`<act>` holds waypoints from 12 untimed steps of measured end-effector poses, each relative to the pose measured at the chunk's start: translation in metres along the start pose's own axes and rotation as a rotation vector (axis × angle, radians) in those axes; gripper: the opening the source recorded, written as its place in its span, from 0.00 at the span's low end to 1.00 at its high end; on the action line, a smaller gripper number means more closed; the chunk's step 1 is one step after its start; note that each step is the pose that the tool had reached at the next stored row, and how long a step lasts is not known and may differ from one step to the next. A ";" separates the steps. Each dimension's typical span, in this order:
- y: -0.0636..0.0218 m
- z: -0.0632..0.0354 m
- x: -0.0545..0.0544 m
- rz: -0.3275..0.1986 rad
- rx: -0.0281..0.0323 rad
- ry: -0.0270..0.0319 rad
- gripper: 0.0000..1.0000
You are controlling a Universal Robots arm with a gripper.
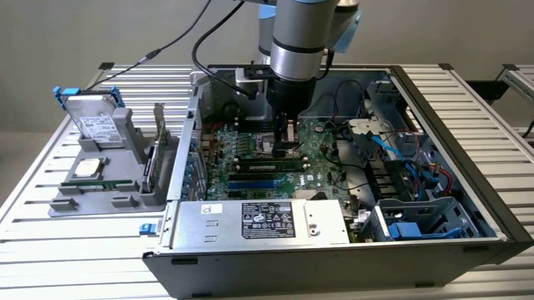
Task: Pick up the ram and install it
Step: 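Press down the ram until it locks into place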
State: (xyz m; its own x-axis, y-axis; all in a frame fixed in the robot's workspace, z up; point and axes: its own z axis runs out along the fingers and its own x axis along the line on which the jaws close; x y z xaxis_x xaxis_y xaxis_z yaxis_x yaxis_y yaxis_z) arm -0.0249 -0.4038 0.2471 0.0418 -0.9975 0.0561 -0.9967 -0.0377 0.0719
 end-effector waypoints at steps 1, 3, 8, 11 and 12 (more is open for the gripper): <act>0.0000 0.0000 0.000 0.002 -0.0002 -0.0001 0.10; 0.0000 -0.0001 0.000 0.025 -0.0014 -0.0017 0.10; 0.0000 0.0001 0.000 0.103 -0.0058 -0.0075 0.10; 0.0000 0.0001 0.000 0.152 -0.0086 -0.0110 0.10; 0.0000 0.0001 0.000 0.167 -0.0094 -0.0121 0.10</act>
State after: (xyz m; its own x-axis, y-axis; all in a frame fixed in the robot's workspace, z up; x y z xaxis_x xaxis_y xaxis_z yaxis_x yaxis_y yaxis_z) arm -0.0250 -0.4038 0.2470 -0.1252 -0.9905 0.0561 -0.9890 0.1291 0.0719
